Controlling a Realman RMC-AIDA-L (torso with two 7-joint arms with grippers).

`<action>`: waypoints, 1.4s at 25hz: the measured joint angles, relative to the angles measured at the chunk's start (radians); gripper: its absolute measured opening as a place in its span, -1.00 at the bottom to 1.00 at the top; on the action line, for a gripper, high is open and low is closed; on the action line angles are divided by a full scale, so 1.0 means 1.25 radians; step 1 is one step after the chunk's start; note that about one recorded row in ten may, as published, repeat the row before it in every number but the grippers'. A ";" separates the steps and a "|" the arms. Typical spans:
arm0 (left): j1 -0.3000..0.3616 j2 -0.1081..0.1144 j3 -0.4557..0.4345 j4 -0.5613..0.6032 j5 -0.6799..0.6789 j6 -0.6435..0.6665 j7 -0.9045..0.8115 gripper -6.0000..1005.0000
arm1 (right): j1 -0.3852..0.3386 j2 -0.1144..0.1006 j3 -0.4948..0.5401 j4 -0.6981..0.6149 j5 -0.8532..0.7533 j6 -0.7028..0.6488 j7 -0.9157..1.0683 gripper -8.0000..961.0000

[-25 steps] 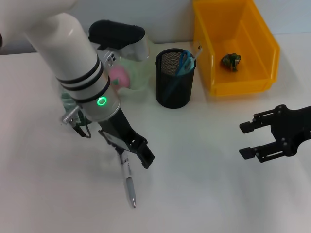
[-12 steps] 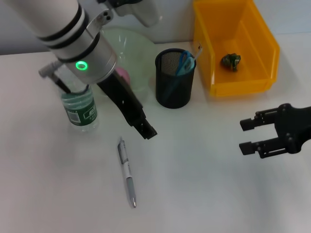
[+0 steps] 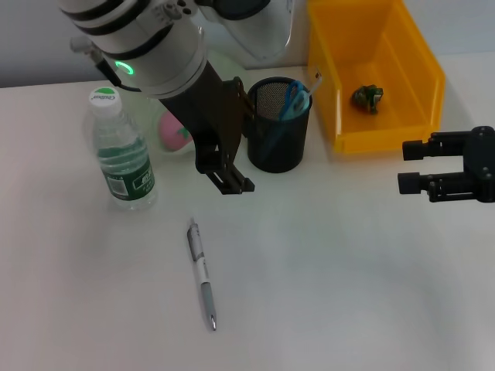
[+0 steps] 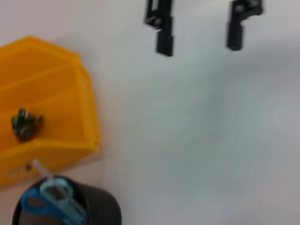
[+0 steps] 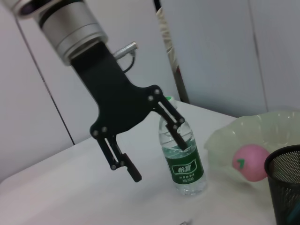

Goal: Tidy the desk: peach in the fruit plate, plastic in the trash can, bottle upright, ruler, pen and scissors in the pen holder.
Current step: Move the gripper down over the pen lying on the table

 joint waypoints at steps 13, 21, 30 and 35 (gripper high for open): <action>-0.058 -0.002 -0.047 -0.046 -0.128 0.119 0.097 0.43 | -0.027 -0.052 0.009 -0.003 -0.053 -0.098 0.033 0.48; -0.056 0.000 -0.063 -0.009 -0.203 0.177 0.422 0.59 | 0.005 -0.080 0.008 0.021 -0.055 -0.127 0.061 0.48; -0.034 -0.004 0.091 -0.028 -0.063 0.083 0.610 0.60 | 0.048 -0.113 0.002 0.097 -0.062 -0.092 0.056 0.48; -0.002 -0.004 0.143 -0.032 -0.007 0.070 0.718 0.60 | 0.058 -0.118 0.000 0.107 -0.079 -0.101 0.083 0.48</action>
